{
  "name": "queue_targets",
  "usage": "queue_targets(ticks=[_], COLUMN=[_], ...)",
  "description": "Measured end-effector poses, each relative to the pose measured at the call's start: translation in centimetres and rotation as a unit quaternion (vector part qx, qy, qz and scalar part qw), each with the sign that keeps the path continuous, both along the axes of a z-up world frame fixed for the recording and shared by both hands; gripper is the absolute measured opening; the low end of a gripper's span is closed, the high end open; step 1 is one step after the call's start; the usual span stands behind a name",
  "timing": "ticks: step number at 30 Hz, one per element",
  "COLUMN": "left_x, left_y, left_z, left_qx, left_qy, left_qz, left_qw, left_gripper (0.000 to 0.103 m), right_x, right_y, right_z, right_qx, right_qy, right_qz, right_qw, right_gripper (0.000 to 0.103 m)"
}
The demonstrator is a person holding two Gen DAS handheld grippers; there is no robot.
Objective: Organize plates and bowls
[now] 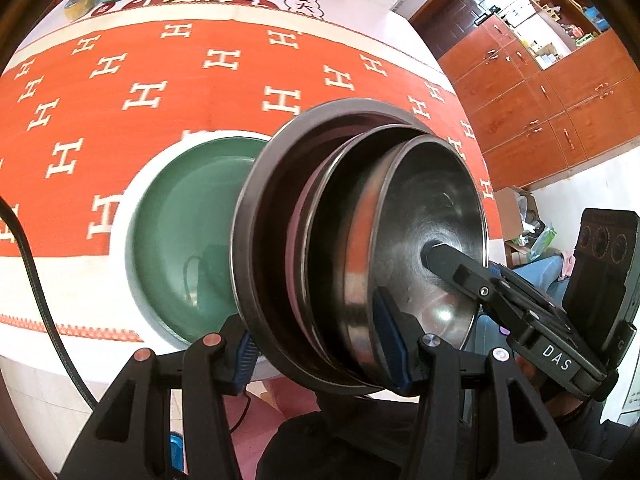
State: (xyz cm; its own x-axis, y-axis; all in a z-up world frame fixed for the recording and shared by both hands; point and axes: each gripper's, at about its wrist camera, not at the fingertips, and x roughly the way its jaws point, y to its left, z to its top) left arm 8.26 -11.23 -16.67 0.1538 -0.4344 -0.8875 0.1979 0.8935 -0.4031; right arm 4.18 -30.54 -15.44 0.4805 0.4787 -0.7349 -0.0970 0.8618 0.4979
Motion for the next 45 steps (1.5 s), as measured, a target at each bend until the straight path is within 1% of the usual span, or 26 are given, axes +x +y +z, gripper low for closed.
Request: queue_targets(ticks=[7,13,17,21,26,29,34,39,41,43,45], left_x=[0.9,2.4,3.5,5.1,6.6,7.2,7.6,7.9,7.8,7.7,7.5], left_y=[2.6,4.3,4.8,5.0,4.8,4.6,4.1,4.0,3.9,3.3,3.1], left_z=[-0.6,-1.6,-2.3,-3.4,-5.0,-5.7,-6.1,-6.1,-5.9,-5.6,-5.2], left_qx=[0.009,0.016,0.021,0.019,0.016,0.016,0.014,0.014,0.025,0.040,0.046], left_qy=[0.012,0.034,0.045,0.060,0.082,0.088,0.076,0.061,0.053,0.033,0.022], left_qz=[-0.013,-0.032,-0.057,-0.085,-0.124,-0.148,-0.189,-0.210,-0.216,-0.225,-0.233], left_qw=[0.9998,0.9988,0.9971,0.9944,0.9888,0.9850,0.9789,0.9757,0.9747,0.9729,0.9712], left_gripper=[0.051,0.051,0.051,0.051,0.052,0.052,0.052,0.055,0.058,0.060,0.063], right_x=[0.7,1.6,2.0,2.5,2.9,2.9,2.6,2.2,2.0,1.9,1.7], right_y=[2.6,4.5,5.3,5.9,6.2,6.3,6.8,7.2,7.4,7.5,7.5], right_z=[-0.6,-1.6,-2.2,-3.0,-4.1,-4.6,-4.7,-4.5,-4.2,-3.9,-3.8], right_qx=[-0.002,-0.005,-0.009,-0.013,-0.020,-0.023,-0.037,-0.050,-0.055,-0.065,-0.070], right_qy=[0.013,0.034,0.045,0.060,0.080,0.088,0.083,0.074,0.066,0.064,0.064], right_qz=[-0.013,-0.033,-0.057,-0.086,-0.124,-0.144,-0.175,-0.197,-0.202,-0.208,-0.214], right_qw=[1.000,0.999,0.997,0.994,0.989,0.985,0.980,0.976,0.976,0.974,0.972], right_gripper=[0.030,0.030,0.030,0.030,0.030,0.030,0.030,0.030,0.030,0.030,0.030])
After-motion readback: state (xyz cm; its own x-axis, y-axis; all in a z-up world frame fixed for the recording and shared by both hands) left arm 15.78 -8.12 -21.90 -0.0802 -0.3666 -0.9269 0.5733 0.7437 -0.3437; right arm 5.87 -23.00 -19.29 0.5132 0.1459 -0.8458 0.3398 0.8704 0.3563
